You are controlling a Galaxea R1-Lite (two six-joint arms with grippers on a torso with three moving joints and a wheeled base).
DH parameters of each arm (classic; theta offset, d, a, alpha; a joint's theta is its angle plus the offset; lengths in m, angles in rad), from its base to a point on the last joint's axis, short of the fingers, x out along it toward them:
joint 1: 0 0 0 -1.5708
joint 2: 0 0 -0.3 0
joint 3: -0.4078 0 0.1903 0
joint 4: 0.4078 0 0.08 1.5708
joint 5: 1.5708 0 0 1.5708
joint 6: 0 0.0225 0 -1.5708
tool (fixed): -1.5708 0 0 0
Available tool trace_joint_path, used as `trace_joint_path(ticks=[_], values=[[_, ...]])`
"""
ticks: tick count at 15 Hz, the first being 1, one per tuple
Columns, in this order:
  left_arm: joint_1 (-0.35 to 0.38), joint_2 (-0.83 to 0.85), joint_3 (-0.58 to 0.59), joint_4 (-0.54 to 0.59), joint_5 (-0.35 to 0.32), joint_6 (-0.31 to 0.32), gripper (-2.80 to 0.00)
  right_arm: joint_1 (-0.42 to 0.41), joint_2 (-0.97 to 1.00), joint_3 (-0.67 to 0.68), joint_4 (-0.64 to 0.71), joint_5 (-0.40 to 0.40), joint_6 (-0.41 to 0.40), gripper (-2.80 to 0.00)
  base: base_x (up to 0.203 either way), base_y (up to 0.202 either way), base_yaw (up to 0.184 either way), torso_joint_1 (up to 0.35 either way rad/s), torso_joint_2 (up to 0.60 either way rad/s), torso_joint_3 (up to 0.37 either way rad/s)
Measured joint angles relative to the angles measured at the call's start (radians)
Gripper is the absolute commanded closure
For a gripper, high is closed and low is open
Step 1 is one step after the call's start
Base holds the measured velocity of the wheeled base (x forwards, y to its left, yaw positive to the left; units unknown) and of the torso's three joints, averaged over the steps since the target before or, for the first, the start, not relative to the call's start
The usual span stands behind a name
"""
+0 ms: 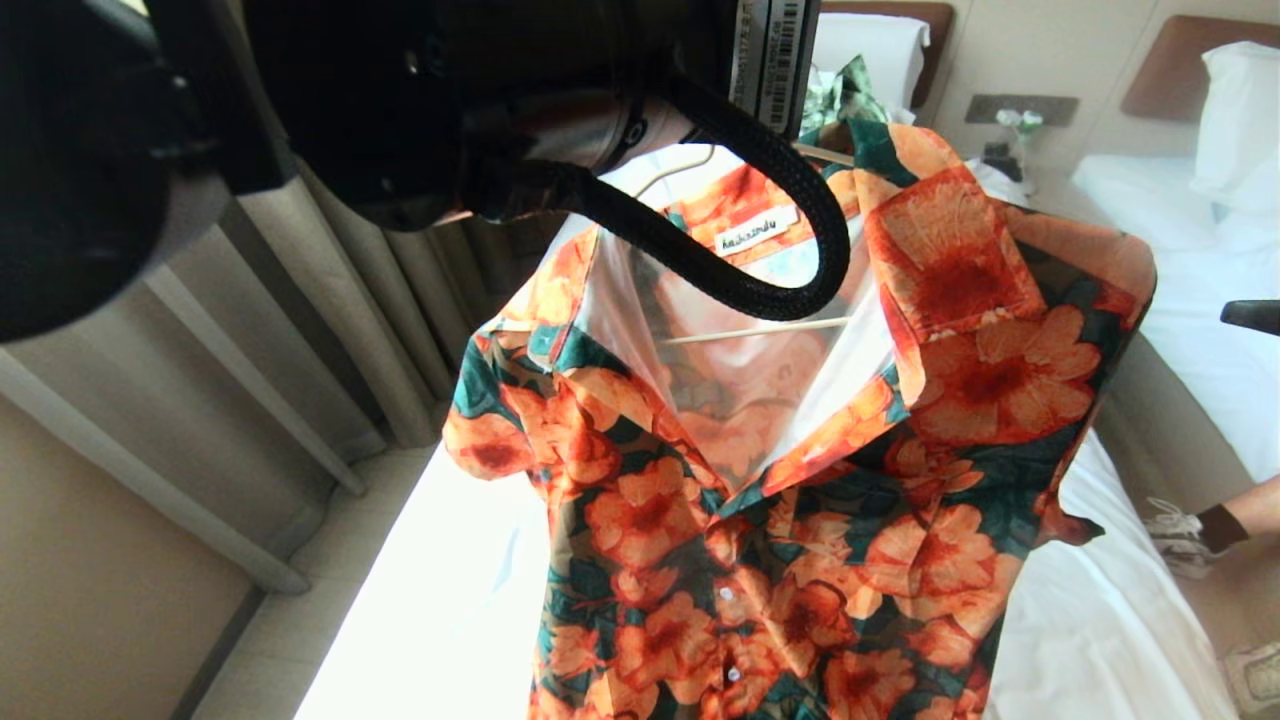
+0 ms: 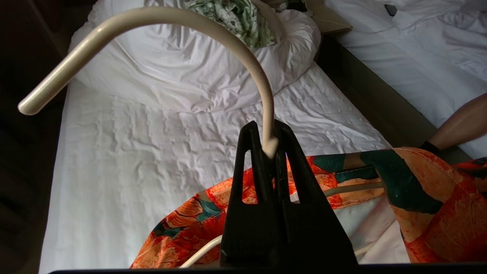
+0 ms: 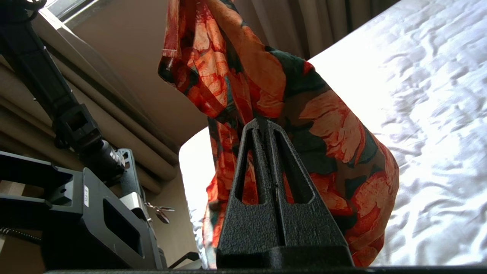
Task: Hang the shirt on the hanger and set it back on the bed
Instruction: Take the clothes hanger out of the clothes
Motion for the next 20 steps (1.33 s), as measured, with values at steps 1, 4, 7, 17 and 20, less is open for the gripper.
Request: trace_joint_path(ticks=[1,4,7,17,20], values=[[0.004,0.000,-0.016,0.020,-0.007,0.000,0.00,0.000,0.008,-0.002,-0.014,0.000,0.000,0.00,0.000,0.000,0.000,0.152,-0.36,-0.211],[0.016,0.002,-0.047,0.045,-0.014,0.000,0.00,0.000,0.032,-0.007,-0.059,-0.001,0.000,0.00,0.000,0.000,0.000,0.134,-0.34,-0.197],[0.021,0.011,-0.065,0.080,-0.032,-0.003,0.00,-0.010,0.035,-0.014,-0.056,-0.008,0.007,0.00,0.000,0.000,0.000,0.011,-0.02,-0.014],[0.040,0.069,-0.105,0.083,-0.030,-0.010,0.00,-0.078,0.132,-0.126,-0.029,-0.050,0.164,-2.80,0.000,0.000,0.000,0.000,0.00,0.000],[0.053,0.076,-0.117,0.084,-0.030,-0.010,0.00,-0.081,0.162,-0.046,-0.038,-0.049,-0.026,-2.80,0.000,0.000,0.000,0.000,0.00,0.000]])
